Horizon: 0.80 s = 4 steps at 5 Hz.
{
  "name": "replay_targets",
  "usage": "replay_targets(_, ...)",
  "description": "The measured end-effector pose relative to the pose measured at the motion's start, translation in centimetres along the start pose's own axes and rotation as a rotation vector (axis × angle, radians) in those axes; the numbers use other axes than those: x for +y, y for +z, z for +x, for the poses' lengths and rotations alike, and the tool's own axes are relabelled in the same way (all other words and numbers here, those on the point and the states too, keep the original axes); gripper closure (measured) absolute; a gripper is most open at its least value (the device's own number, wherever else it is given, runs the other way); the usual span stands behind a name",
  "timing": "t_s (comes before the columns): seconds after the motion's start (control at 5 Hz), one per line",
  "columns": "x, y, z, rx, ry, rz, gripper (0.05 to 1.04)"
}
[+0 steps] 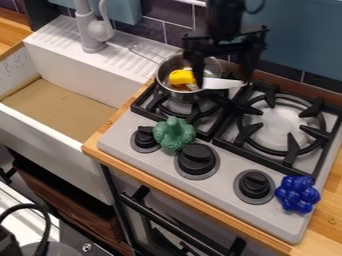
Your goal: Move the blueberries to the top center side of the burner
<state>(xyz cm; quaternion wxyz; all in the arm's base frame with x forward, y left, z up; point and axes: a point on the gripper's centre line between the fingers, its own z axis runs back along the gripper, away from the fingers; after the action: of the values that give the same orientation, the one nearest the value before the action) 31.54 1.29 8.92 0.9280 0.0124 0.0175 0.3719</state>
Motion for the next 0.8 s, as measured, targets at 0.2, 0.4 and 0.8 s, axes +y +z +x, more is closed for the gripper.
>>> replay_targets(0.2,0.3,-0.4,-1.0,0.023,-0.049,-0.001,0.085)
replay_targets(0.4,-1.2,-0.5,-3.8,0.044,-0.058,-0.039,0.085)
replay_targets(0.8,-4.0,-1.0,-9.0,0.042,-0.076,-0.107,0.085)
